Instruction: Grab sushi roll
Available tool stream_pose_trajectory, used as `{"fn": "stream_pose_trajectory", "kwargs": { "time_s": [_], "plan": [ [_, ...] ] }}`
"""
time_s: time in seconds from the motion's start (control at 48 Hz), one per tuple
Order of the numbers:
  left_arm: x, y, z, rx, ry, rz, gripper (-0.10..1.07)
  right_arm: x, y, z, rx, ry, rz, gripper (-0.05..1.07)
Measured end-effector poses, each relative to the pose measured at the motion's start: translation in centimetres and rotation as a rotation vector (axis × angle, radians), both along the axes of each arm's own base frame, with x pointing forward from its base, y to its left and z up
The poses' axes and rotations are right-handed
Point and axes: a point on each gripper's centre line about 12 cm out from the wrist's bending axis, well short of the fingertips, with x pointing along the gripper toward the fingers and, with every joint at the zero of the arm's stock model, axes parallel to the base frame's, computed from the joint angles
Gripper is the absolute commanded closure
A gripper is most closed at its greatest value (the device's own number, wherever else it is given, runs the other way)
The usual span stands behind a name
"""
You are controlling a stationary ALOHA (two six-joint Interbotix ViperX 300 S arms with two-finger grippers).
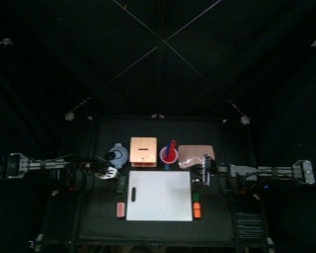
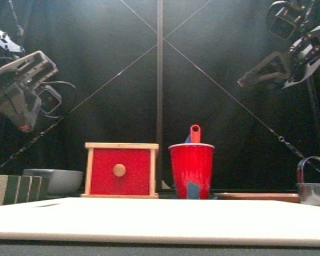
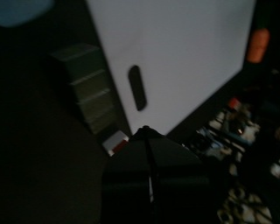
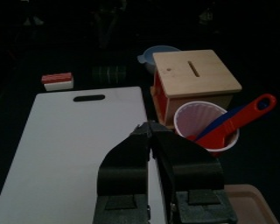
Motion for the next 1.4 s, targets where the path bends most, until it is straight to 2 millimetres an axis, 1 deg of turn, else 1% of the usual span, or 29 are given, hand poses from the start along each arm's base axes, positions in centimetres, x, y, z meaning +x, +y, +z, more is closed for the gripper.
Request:
{"fn": "stream_pose_trajectory", "kwargs": {
  "time_s": [0.125,0.188,0.271,0.375,0.542,0.604,0.688,0.812,1.0,1.188,1.396],
  "plan": [
    [-0.4,1.2,0.6,0.09,0.116,0.08,0.82,0.1,-0.1,-0.4,0.002,0.017,-0.002,0.98],
    [-0.4,1.1,0.9,0.122,0.151,0.111,0.8,0.2,-0.1,-0.4,0.003,0.02,-0.003,0.98],
    [-0.3,0.2,1.2,0.155,0.166,0.134,0.73,0.2,-0.3,-0.5,-0.001,0.023,-0.011,0.98],
    [-0.3,-0.8,1.2,0.17,0.166,0.162,0.59,0.0,-0.8,-0.4,-0.002,0.017,-0.033,0.98],
    [-0.2,-1.4,1.3,0.182,0.154,0.209,0.28,-0.1,-1.4,-0.5,-0.001,0.023,-0.061,0.98],
    [-0.1,-1.4,1.3,0.187,0.148,0.215,0.19,-0.1,-1.6,-0.4,-0.002,0.024,-0.068,0.98],
    [0.1,-1.4,1.2,0.186,0.148,0.222,0.11,-0.1,-1.7,-0.6,-0.001,0.031,-0.073,0.98],
    [0.6,-1.5,0.3,0.189,0.17,0.216,0.1,-0.2,-1.8,-0.7,0.001,0.045,-0.078,0.98],
    [1.3,-1.6,-1.7,0.204,0.253,0.203,0.1,-0.3,-1.8,-0.9,-0.003,0.063,-0.079,0.98],
    [3.2,-2.1,-2.9,0.217,0.312,0.181,0.09,-0.5,-2.1,-1.3,-0.024,0.084,-0.086,0.98],
    [4.3,-2.8,-4.7,0.22,0.39,0.162,0.08,-0.6,-2.4,-1.6,-0.027,0.105,-0.095,0.98]
  ]
}}
